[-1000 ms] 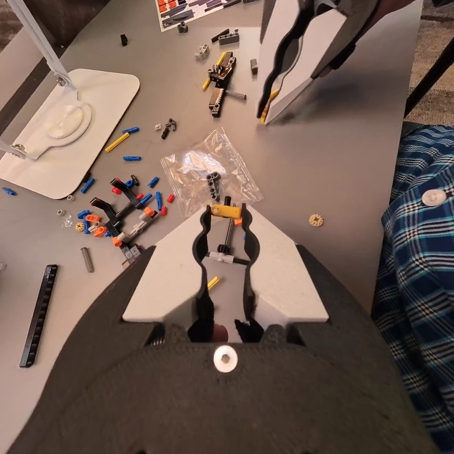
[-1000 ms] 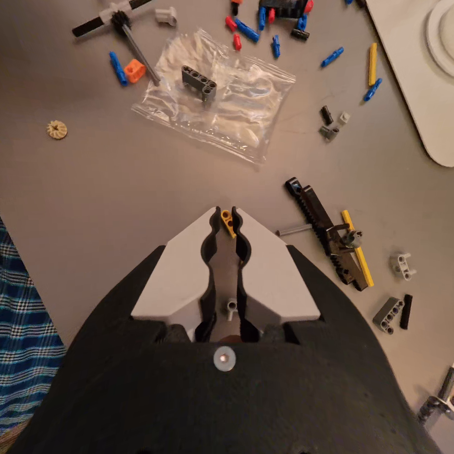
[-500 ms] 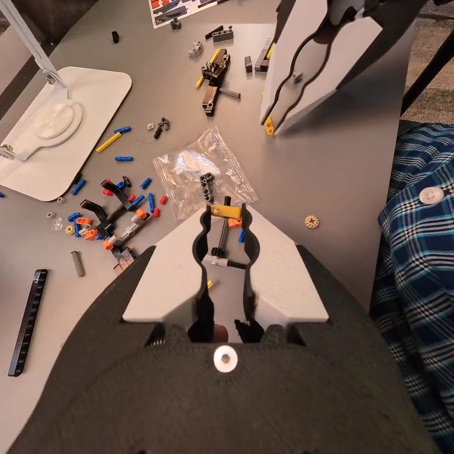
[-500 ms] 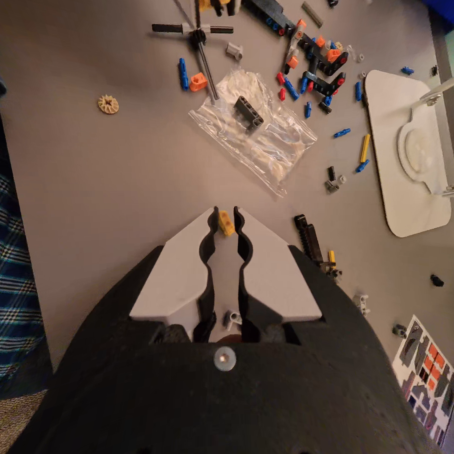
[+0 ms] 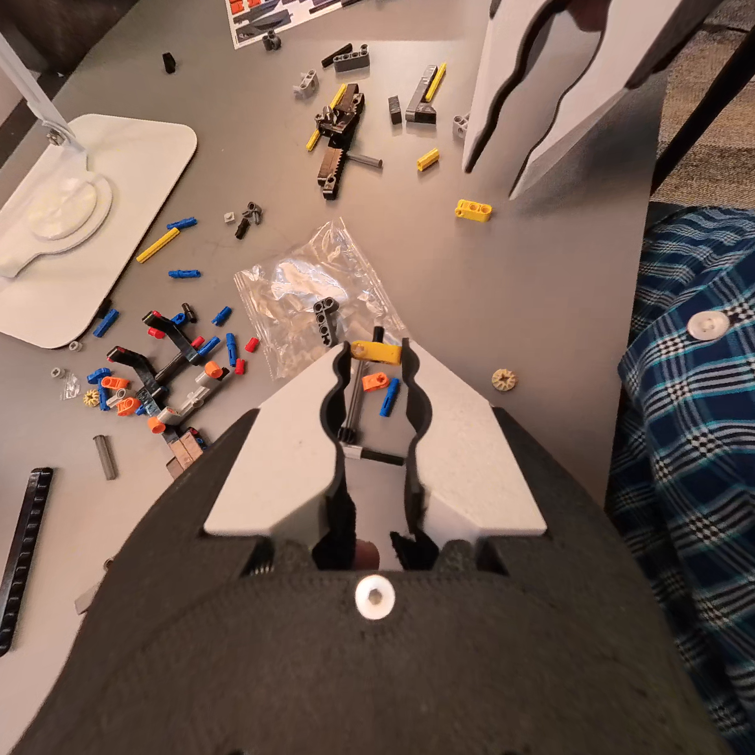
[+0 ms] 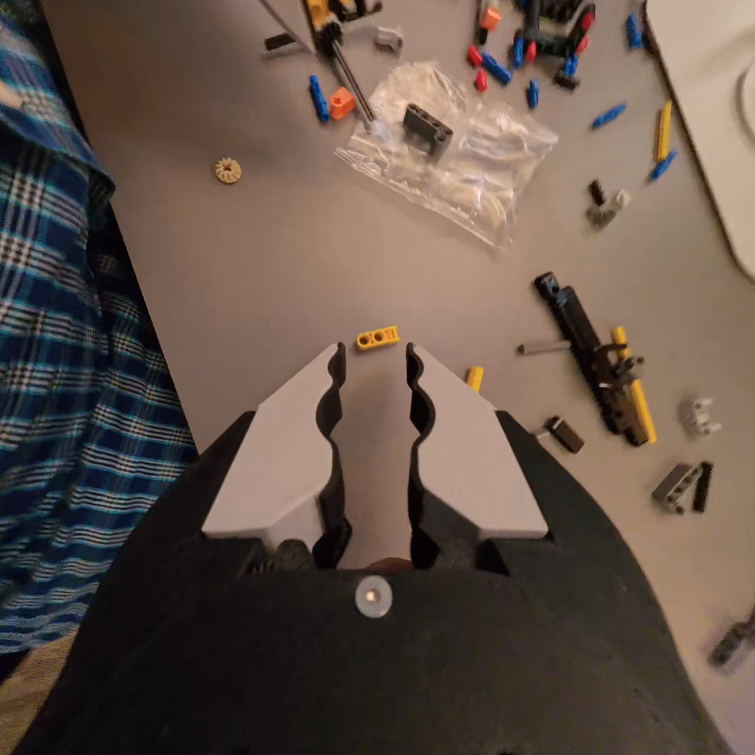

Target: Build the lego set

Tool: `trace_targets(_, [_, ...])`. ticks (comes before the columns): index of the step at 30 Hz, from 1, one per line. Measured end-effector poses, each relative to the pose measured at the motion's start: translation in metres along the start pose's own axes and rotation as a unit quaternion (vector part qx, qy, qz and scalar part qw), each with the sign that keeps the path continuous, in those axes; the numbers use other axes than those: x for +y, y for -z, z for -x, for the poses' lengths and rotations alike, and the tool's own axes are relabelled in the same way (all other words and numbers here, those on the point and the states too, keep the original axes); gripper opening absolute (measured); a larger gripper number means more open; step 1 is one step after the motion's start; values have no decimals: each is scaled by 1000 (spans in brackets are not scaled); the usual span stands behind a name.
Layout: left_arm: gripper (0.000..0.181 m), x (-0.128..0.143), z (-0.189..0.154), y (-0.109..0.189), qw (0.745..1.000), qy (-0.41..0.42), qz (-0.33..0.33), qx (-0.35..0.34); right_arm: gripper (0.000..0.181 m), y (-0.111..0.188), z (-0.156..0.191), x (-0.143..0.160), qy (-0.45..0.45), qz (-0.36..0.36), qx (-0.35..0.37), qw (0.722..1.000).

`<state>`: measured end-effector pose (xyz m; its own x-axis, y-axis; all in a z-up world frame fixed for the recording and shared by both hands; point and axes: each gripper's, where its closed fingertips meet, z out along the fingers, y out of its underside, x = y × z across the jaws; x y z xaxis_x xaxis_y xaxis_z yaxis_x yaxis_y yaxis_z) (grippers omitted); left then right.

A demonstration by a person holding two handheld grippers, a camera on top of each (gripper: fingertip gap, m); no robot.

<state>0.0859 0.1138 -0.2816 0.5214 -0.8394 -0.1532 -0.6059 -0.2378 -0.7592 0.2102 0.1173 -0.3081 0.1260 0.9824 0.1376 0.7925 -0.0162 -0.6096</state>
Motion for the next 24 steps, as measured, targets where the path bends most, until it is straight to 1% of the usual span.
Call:
trace_targets(3, [22, 0, -2, -2, 1000, 0, -1, 3, 32, -4, 3, 1, -42, 10, -7, 999])
trace_targets(9, [22, -3, -5, -4, 1000, -2, -3, 7, 35, -15, 1, 3, -22, 15, -7, 1000])
trace_targets(13, [22, -4, -5, -4, 1000, -2, -3, 6, 25, -18, 0, 2, -2, 15, -19, 1000])
trace_targets(20, [22, -3, -6, -5, 1000, -1, -2, 8, 30, -15, -3, 0, 4, 10, -34, 999])
trace_targets(23, [22, -3, -7, -7, 1000, -2, -1, 10, 26, -18, -3, 2, 14, 21, -43, 999])
trace_targets(24, [22, -4, -7, -7, 1000, -2, -1, 10, 22, -18, -2, 3, 15, 23, -49, 998])
